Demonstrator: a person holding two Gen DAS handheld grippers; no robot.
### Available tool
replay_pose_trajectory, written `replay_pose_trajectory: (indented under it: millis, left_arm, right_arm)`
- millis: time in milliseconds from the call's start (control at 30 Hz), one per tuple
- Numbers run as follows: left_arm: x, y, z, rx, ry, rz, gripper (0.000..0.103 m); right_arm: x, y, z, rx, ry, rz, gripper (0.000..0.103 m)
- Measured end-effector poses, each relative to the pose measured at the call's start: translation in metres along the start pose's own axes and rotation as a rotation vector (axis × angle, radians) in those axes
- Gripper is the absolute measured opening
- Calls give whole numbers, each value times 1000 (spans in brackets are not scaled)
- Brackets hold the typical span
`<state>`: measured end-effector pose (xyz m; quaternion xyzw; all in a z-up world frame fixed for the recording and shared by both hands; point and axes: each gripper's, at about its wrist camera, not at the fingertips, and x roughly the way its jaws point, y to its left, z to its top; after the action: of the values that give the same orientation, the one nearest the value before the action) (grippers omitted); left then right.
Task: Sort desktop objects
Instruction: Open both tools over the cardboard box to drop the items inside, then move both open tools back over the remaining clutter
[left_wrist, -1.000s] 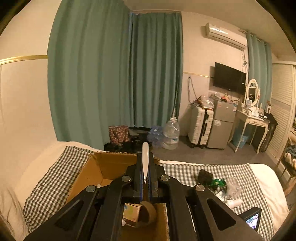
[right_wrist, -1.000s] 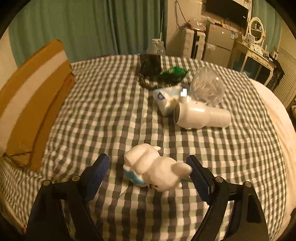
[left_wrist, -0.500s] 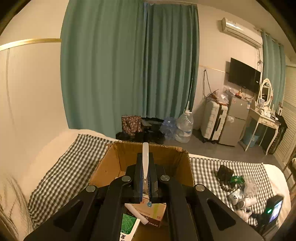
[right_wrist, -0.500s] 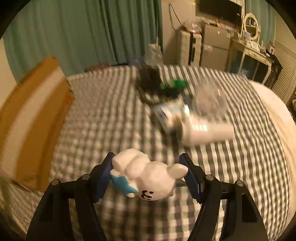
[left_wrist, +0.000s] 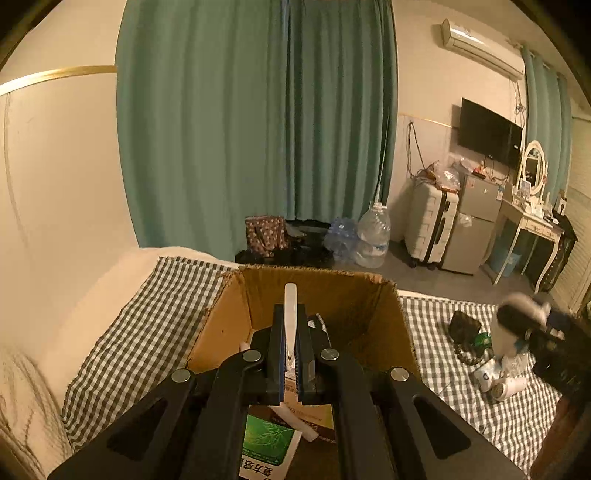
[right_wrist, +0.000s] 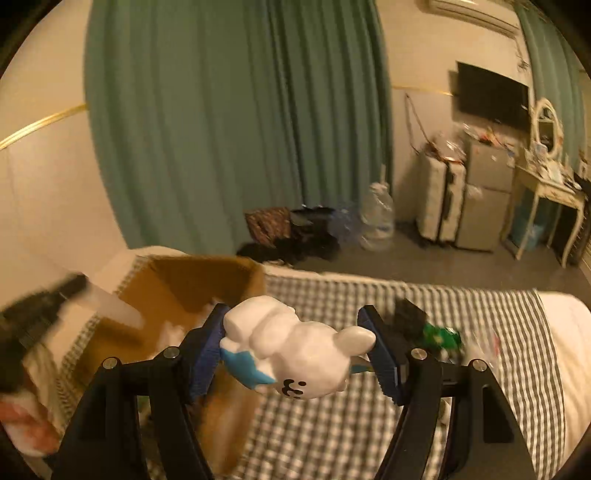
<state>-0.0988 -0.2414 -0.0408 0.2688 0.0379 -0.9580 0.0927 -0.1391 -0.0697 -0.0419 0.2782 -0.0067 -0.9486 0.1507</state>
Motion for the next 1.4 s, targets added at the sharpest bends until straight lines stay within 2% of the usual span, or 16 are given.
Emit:
replay_pose_trajectory:
  millis: [200,433,600,700,867,933,967,1000,1067,1167,1233,1300,1400]
  left_arm:
    - [29,12,-11,-23,86,-14,3]
    - [59,23,-25,-48,179,4,3]
    - [71,26,-33,-51,225,8,3]
    - [82,27,-39,-50,280,17,4]
    - [94,29,-46,-47,332,32,7]
    - [94,29,-46,-47,332,42,13]
    - [92,29,-45,-49,325,44,22]
    - [91,28,-44,-51,321,46,37]
    - [88,30,-41,-54,303,55,54]
    - [80,29,-37,-56,277,52,55]
    - [75,28,-34,-55,258,47,59]
    - [70,24,-30,-45,233,45,69]
    - [60,16,-24,-27,187,41,76]
  right_arm:
    - [21,45,18,-61,6,51,71]
    - [68,87,16,-119,77,104,71]
    - [93,101,4,-131,126,126,71]
    - [109,103,-3,-137,163,129,71]
    - [132,100,-12,-147,242,90,71]
    - [136,98,-13,-137,263,95,71]
    - [136,98,-12,-137,267,98,71]
    - [136,97,-11,-133,268,103,71]
    - [132,95,-10,-122,258,109,71]
    - [123,93,-7,-106,232,114,76]
    - [115,91,-5,-98,201,116,79]
    - [104,87,-3,-89,159,100,79]
    - [85,74,3,-64,96,71,79]
